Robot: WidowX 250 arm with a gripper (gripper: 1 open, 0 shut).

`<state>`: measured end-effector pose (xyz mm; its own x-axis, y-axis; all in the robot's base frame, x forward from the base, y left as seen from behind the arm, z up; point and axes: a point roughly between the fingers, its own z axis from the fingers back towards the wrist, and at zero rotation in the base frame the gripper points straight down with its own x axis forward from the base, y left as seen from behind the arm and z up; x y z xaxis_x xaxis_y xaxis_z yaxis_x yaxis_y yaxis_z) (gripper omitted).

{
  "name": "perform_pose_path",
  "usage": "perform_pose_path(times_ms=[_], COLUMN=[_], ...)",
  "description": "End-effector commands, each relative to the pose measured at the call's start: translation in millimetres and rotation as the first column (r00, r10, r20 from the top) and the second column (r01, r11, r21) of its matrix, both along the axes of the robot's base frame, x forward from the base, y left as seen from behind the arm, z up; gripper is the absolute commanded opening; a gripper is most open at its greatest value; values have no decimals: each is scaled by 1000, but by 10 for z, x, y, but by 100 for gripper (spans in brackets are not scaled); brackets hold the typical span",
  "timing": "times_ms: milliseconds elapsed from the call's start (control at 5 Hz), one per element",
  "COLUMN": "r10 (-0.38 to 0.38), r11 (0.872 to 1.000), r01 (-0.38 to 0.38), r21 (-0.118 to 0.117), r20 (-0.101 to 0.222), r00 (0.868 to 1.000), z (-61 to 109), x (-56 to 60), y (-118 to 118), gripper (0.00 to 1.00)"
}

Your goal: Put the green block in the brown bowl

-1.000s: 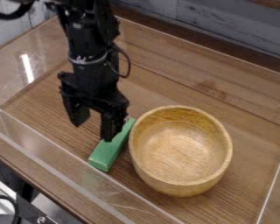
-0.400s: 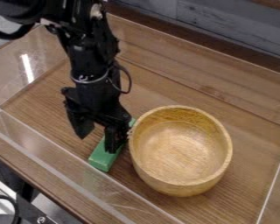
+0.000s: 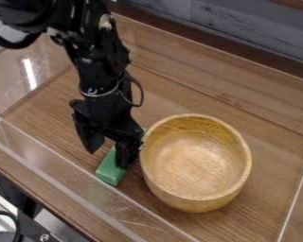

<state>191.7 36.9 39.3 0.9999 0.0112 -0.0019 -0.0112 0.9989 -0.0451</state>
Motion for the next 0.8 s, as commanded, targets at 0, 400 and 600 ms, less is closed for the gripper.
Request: perform_pose_path(times_ms=[0, 400, 600], r10=[0, 9, 15], r11=[1000, 1000, 1000], r01=[0, -9, -16], r21=[2, -4, -9], r20=[29, 0, -22], r00=[1000, 1000, 1000], z=[33, 65, 113], x=[61, 32, 15], y=[-2, -10, -17], gripper=[0, 0, 0])
